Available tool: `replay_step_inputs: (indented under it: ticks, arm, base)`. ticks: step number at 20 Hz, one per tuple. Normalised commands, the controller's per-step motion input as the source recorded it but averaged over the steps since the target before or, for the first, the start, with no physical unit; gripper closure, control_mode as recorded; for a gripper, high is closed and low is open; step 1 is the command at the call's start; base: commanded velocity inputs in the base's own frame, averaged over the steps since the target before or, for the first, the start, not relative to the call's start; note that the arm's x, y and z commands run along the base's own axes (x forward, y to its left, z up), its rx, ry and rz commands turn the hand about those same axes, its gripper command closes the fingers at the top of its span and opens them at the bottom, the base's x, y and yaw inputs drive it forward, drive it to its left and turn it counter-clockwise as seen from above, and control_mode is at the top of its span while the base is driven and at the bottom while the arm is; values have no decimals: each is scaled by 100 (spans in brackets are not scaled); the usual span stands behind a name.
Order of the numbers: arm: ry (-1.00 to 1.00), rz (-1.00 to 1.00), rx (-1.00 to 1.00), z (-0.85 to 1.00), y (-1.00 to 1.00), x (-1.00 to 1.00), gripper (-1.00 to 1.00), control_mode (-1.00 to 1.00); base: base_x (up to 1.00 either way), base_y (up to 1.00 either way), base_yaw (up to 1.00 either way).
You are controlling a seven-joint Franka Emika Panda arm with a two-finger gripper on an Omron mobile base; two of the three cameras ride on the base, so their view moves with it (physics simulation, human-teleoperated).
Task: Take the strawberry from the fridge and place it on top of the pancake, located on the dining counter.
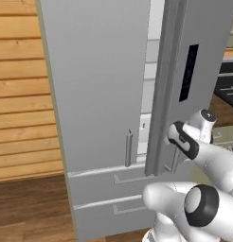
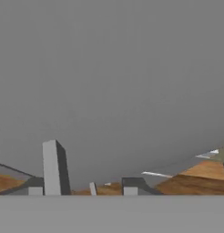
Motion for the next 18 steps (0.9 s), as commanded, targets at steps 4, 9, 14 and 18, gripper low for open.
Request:
replay_step_inputs:
  ticks: [4, 9, 14, 18]
  arm:
    - [4, 0, 8, 0, -63, -51, -100, -100]
    - [-1, 0, 1, 61, -11, -61, -100, -100]
    - [-2, 0, -4, 96, 17, -88, -100, -100]
    - [0, -8, -32, 95, 91, -52, -100, -100]
  base:
    - [0, 0, 0]
    - [0, 0, 0]
    - [0, 0, 0]
    - [0, 0, 0]
